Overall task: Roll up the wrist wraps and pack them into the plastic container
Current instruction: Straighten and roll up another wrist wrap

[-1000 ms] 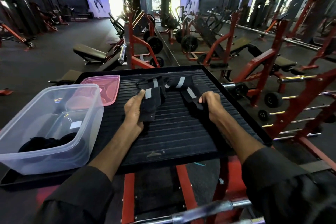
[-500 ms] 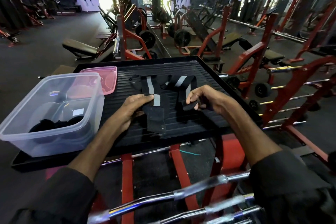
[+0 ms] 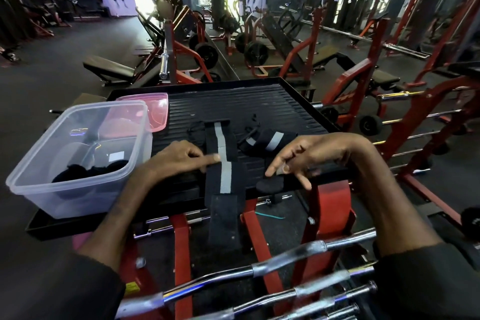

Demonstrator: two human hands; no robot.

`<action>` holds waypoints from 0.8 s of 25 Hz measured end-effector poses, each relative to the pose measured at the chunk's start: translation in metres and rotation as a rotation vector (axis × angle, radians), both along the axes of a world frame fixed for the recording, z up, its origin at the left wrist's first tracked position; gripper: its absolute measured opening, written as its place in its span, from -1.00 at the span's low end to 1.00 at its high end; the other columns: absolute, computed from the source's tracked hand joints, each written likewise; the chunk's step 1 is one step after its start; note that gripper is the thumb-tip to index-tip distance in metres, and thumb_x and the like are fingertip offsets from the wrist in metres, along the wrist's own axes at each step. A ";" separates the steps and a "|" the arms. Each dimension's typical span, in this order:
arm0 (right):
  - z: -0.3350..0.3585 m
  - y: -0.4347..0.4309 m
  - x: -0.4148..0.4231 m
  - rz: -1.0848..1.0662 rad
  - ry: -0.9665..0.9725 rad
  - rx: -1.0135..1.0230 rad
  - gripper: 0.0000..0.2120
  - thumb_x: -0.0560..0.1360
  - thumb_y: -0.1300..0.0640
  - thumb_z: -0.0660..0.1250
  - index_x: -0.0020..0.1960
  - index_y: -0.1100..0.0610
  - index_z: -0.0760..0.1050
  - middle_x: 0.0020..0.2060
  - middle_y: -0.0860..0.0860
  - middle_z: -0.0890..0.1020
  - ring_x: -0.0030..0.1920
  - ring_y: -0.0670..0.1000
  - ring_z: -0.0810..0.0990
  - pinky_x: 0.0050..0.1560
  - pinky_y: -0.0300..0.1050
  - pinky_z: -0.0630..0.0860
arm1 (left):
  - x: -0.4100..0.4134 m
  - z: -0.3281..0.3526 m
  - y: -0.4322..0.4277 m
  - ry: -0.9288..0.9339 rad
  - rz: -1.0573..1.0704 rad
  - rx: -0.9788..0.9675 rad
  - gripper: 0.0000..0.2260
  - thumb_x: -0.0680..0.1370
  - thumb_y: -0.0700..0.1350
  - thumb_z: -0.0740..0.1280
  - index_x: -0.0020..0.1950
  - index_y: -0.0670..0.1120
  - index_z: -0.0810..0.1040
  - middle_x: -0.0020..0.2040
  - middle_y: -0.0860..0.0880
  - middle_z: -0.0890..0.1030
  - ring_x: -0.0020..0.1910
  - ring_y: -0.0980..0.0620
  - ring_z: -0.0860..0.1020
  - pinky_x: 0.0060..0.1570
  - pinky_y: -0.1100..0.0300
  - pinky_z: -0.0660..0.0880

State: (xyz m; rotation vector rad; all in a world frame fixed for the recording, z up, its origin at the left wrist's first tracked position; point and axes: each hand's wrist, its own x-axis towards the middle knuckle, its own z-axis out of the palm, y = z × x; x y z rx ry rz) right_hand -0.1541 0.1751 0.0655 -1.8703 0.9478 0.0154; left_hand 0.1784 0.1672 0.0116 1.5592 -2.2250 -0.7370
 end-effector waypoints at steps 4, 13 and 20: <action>-0.021 -0.024 0.015 -0.388 -0.149 -0.472 -0.77 0.57 0.24 0.39 0.22 0.13 0.61 -0.26 0.01 0.71 -0.26 -0.04 0.61 -0.19 -0.07 0.54 | -0.005 -0.019 -0.015 0.235 0.114 -0.294 -0.66 0.58 0.22 0.27 -0.20 0.04 0.67 -0.15 0.08 0.69 -0.08 0.09 0.64 0.09 -0.05 0.55; -0.059 -0.076 0.033 -0.187 0.613 -0.964 -0.30 0.49 0.08 0.40 0.58 -0.07 0.23 0.39 0.02 0.40 0.40 0.17 0.31 0.37 0.32 0.21 | -0.051 -0.023 -0.042 0.403 0.067 -0.248 -0.89 0.61 -0.15 0.35 -0.03 0.00 0.66 0.06 0.06 0.70 0.10 0.15 0.64 0.25 0.10 0.54; -0.053 -0.124 -0.031 -0.623 -0.497 -0.250 -0.35 0.43 0.43 0.48 0.46 0.10 0.44 0.18 0.21 0.67 0.15 0.05 0.67 0.20 -0.13 0.56 | -0.102 0.003 -0.085 -0.097 0.053 -0.377 -0.54 0.52 0.17 0.35 0.38 0.04 0.52 0.46 -0.07 0.42 0.42 -0.09 0.42 0.41 -0.09 0.34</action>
